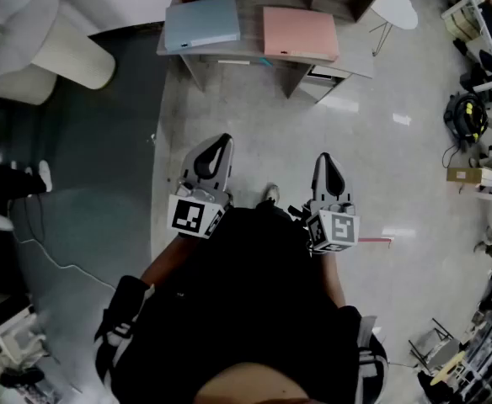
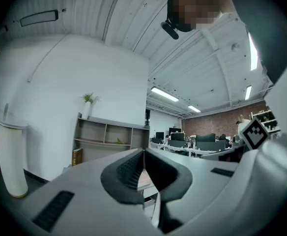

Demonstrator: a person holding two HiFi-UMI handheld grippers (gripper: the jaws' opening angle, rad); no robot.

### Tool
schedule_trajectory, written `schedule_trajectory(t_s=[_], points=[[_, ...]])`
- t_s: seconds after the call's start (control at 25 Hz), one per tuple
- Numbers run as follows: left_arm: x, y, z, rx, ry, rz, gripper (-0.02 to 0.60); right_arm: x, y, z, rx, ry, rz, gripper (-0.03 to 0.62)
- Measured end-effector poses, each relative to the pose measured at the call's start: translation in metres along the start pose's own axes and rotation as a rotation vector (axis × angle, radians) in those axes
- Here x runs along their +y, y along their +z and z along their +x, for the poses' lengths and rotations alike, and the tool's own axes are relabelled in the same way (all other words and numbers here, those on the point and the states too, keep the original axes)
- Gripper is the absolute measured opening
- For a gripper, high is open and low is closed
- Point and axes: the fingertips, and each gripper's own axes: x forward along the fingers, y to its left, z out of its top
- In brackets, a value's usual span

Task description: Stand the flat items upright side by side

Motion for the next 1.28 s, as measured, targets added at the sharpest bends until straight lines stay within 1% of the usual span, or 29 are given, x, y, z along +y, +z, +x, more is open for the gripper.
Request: schedule_trajectory(t_s=[0.24,0.36,0.44,0.48,0.52,0.56,0.6,0.72,0.96,1.08,1.28], points=[[-0.006,0.001,0.000,-0.003,-0.004,-0.005,0.031,0.000,0.003,-0.003,-0.010,0.010,0.003,0.023],[-0.008,0.004,0.000,-0.019,-0.018,0.002,0.031,0.003,0.009,-0.003,-0.040,0.016,0.009,0.023],[-0.006,-0.002,0.000,-0.012,-0.011,0.005,0.034,0.000,0.007,-0.004,-0.057,0.017,0.029,0.025],[-0.004,-0.007,0.000,0.000,-0.007,0.003,0.055,-0.001,0.005,-0.004,-0.057,0.016,0.042,0.028],[-0.003,-0.012,0.001,0.014,-0.010,0.001,0.153,-0.002,0.003,-0.003,-0.051,0.015,0.051,0.062],[-0.003,-0.017,0.002,0.028,-0.017,0.000,0.260,-0.002,0.001,-0.002,-0.039,0.017,0.052,0.184],[-0.004,-0.020,0.003,0.039,-0.024,0.001,0.267,-0.002,-0.002,0.000,-0.026,0.020,0.044,0.245],[-0.007,-0.023,0.004,0.055,-0.035,0.000,0.267,-0.002,-0.010,0.002,0.004,0.024,0.024,0.245],[-0.020,-0.027,0.010,0.065,-0.047,0.005,0.267,-0.007,-0.013,-0.003,0.021,0.031,0.011,0.245],[-0.029,-0.030,0.017,0.068,-0.043,0.004,0.267,-0.015,-0.010,-0.003,0.025,0.044,0.022,0.245],[-0.047,-0.040,0.030,0.082,-0.024,-0.005,0.267,-0.036,-0.017,-0.006,0.064,0.067,0.015,0.247]])
